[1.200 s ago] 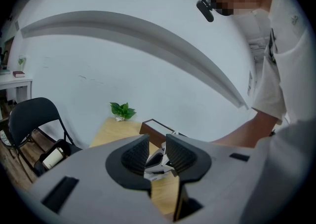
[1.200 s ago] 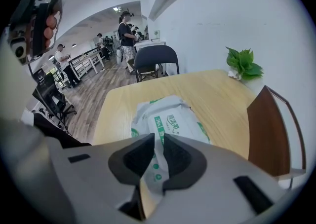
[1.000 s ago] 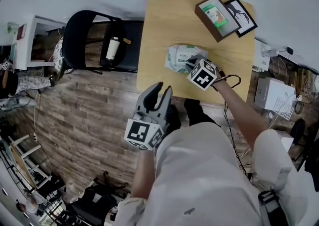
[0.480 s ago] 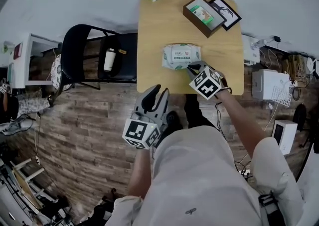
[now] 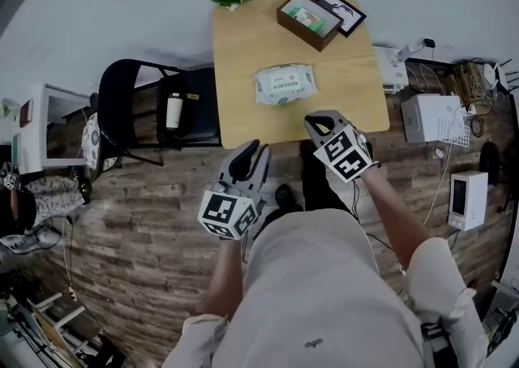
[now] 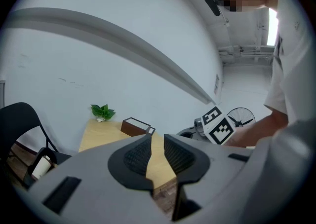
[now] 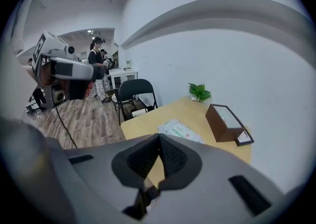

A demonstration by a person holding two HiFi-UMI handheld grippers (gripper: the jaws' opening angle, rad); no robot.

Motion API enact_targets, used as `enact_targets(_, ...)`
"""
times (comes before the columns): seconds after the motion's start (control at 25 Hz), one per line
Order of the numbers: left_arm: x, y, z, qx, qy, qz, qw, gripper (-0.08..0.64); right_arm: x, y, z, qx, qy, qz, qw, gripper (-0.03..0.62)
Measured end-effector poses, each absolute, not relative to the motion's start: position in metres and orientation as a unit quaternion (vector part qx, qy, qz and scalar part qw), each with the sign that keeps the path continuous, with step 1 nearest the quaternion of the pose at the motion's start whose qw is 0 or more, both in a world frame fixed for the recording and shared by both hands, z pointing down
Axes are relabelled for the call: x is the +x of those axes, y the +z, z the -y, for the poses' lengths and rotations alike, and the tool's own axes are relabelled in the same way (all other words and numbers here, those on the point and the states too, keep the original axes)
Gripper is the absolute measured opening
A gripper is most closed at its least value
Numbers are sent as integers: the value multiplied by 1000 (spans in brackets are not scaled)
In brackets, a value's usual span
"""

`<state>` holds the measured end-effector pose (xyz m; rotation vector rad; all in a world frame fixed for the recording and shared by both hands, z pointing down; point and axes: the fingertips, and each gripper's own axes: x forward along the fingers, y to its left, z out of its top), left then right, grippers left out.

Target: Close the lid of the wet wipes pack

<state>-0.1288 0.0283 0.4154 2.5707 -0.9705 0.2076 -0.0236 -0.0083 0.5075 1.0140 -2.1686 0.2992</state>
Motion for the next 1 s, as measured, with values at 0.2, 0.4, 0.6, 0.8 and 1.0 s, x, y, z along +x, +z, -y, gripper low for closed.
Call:
enact_targets(0.2,-131,411,-45,924,74,327,184,67,-33,477,-25,422,128,845,302,0)
enact_targets(0.4,-136,401,-59,930,71,317,172,58,-42,447,-48,451,128,848,246,0)
enact_targets(0.6,-142,394,-65,933,71,314,161,46,-51,420,-60,461,120,856,201,-2)
enact_targets(0.8,-143,384,-67,934,70,313,155,34,-54,392,-69,464,113,863,164,-2)
enact_targets(1.0,-141,374,-68,936,62,313,150,23,-50,369,-77,474,113,865,123,-2)
